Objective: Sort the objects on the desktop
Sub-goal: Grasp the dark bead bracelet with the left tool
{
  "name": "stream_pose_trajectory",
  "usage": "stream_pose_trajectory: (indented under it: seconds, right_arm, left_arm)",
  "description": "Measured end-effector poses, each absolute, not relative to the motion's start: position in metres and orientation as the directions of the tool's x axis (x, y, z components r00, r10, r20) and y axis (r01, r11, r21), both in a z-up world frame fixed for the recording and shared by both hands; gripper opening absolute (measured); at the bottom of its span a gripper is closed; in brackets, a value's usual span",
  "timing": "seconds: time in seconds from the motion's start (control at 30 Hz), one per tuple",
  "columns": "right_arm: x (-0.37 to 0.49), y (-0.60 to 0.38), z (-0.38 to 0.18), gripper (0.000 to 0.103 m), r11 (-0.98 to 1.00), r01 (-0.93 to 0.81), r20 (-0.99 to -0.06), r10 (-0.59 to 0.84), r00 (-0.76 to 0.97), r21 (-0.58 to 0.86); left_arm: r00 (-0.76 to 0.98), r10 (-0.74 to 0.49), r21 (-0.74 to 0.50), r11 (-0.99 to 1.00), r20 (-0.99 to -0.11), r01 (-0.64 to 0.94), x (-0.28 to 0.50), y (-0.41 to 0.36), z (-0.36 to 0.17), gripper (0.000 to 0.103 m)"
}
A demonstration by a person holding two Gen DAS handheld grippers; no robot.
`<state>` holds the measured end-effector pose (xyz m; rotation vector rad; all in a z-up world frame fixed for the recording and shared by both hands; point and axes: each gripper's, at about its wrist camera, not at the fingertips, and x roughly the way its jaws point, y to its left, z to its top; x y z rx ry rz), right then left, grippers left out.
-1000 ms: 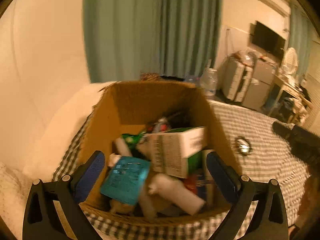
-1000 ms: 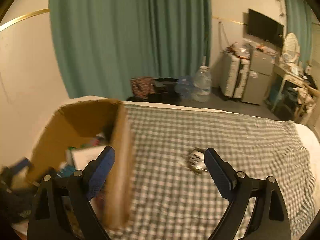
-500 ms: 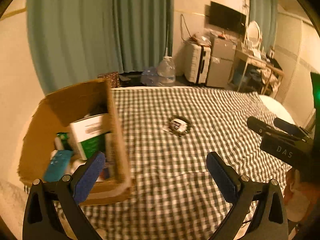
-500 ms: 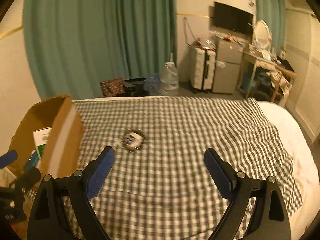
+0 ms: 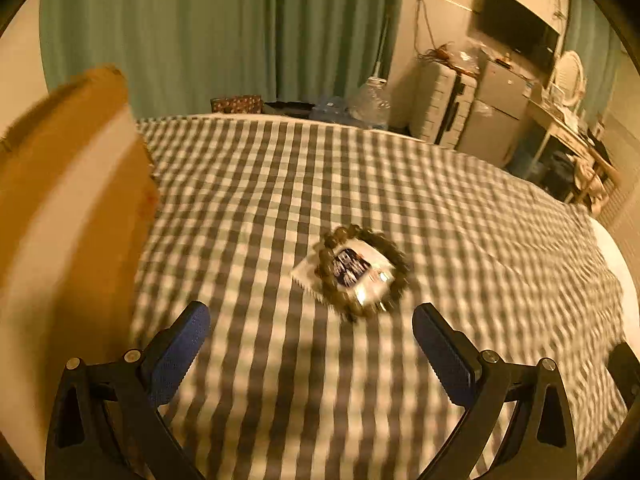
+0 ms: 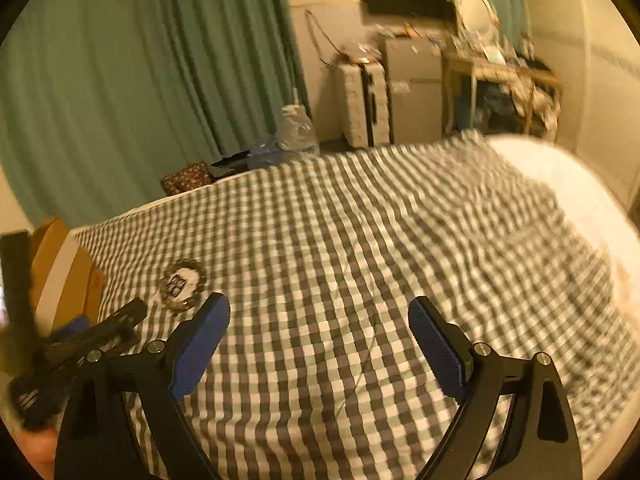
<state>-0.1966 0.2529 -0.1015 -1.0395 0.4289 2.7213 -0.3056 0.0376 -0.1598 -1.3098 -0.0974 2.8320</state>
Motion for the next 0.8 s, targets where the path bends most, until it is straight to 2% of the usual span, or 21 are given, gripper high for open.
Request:
stream_pose_trajectory:
  seconds: [0.07,0.17,0.3,0.4,0.57,0.67,0.73,0.8]
  right_arm:
    - [-0.206,0.262,-0.115,0.091,-0.917,-0.326,-0.690,0.082,-0.720,0.231]
    - [-0.220,0.258,-0.122,0.091,-0.920,-0.348,-0.685,0.135,-0.716,0.182]
    - [-0.239,0.240,-0.127,0.091,-0.939,-0.312,-0.679,0.135,-0.722,0.145]
    - [-0.250,0.225,-0.132,0.091,-0.949,-0.286,-0.686,0.118,-0.718,0.135]
    - [-0.247,0.211,-0.130,0.091,-0.956,-0.273,-0.682,0.127,-0.720,0.110]
    - [-0.242,0.214,-0.126,0.091,-0.951,-0.286,-0.678,0.131,-0.723,0.121]
    - [-0.242,0.215,-0.125,0.091,-0.949,-0.290,-0.688,0.127,-0.715,0.126]
    - [-0.242,0.216,-0.125,0.091,-0.948,-0.295,-0.686,0.134,-0.715,0.122]
  left_arm:
    - [-0.667,-0.034,0.022,-0.999,-0.744,0.027,-0.321,0.038,-0.175,0.103]
    - [-0.680,-0.122,0.134,-0.990,-0.723,0.035,-0.330,0.040,-0.190,0.103]
    - [-0.655,-0.236,0.263,-0.963,-0.718,0.059,-0.328,0.034,-0.202,0.103]
    - [-0.657,-0.269,0.321,-0.946,-0.704,0.044,-0.323,0.041,-0.206,0.103]
    - [-0.697,-0.159,0.204,-0.979,-0.699,0.018,-0.313,0.034,-0.185,0.103]
    - [-0.731,-0.063,0.042,-0.998,-0.680,0.047,-0.315,0.021,-0.168,0.103]
    - [-0.718,0.001,-0.072,-0.995,-0.696,0.069,-0.324,0.016,-0.173,0.103]
    - [-0.690,0.027,-0.075,-0.996,-0.723,0.040,-0.338,0.022,-0.192,0.102]
